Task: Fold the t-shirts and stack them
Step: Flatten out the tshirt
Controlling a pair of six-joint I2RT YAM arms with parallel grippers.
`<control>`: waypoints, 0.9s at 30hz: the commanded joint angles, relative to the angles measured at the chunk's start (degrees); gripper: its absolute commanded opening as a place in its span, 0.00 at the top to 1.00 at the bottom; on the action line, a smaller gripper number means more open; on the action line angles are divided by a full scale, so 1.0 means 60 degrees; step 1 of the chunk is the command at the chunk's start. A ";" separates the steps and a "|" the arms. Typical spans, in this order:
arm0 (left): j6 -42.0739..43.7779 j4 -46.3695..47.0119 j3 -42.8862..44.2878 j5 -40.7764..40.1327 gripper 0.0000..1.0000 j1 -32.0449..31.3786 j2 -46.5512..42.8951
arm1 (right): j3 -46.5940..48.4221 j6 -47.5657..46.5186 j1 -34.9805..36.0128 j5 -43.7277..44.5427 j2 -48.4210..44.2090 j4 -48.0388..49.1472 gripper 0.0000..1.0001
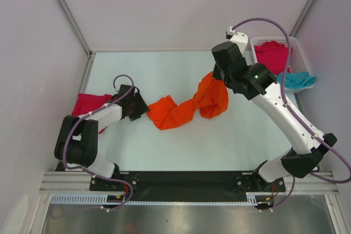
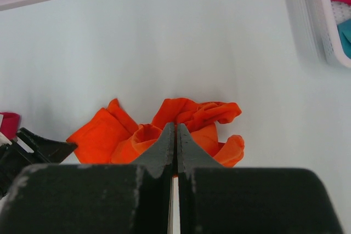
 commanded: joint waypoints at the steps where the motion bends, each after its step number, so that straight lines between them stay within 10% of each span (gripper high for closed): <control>1: 0.0268 0.0871 0.0363 0.0580 0.73 0.0089 0.0265 | 0.0240 0.0246 0.0079 0.0388 -0.0144 -0.0065 1.00; 6: 0.0092 0.1562 0.0421 0.1415 0.98 0.0089 0.1070 | 0.0269 0.0319 0.0137 0.0344 0.0105 -0.0065 1.00; 11: -0.0084 0.1812 0.0377 0.2032 1.00 0.0089 0.0767 | 0.0284 0.0275 0.0123 0.0388 0.0106 -0.0109 1.00; 22: 0.1498 -0.4281 0.6906 0.0904 1.00 -0.0014 -0.3804 | 0.0285 0.0479 0.0341 0.1470 -0.0873 -0.0284 1.00; 27: 0.1338 -0.5395 0.7424 0.0567 1.00 0.0118 -0.5153 | -0.0489 0.1255 0.1336 0.2906 -0.2046 -0.0782 1.00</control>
